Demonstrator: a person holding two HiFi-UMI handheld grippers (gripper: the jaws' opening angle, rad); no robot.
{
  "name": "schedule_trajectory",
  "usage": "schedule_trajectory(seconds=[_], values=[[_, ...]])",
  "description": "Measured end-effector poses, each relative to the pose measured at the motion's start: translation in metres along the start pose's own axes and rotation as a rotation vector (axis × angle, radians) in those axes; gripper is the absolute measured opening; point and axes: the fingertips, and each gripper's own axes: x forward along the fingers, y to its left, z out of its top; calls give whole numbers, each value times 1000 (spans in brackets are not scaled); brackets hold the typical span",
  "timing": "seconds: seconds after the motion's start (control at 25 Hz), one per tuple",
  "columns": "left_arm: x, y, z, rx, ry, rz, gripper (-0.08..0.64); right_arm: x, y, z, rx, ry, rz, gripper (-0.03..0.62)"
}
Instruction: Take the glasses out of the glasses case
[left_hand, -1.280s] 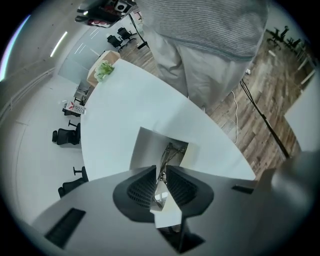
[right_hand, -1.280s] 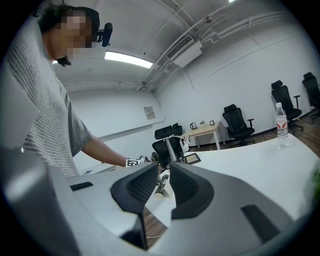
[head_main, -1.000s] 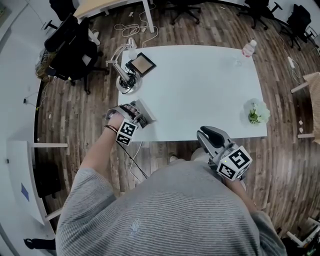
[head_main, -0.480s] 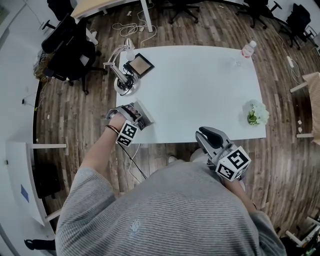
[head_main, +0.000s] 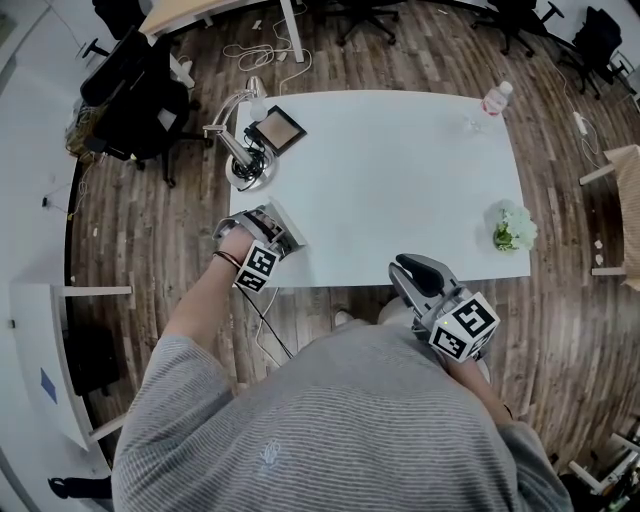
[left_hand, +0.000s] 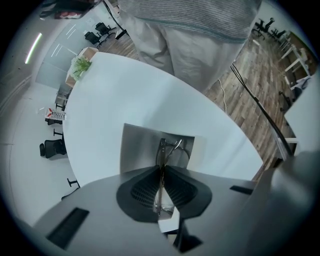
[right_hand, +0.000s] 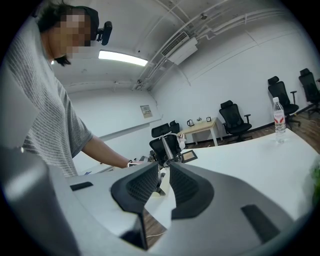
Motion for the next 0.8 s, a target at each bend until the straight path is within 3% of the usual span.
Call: schedule_trajectory(seconds=[0.24, 0.52, 0.64, 0.8], values=[[-4, 7, -2, -22, 13, 29, 35, 0, -1, 0, 2, 4, 5, 63], [-19, 25, -9, -99, 45, 148, 35, 2, 1, 1, 0, 7, 24, 61], [-27, 32, -10, -154, 50, 204, 35, 5, 5, 1, -5, 10, 41, 61], [-40, 39, -19, -284, 49, 276, 35, 9, 12, 2, -13, 13, 61, 63]])
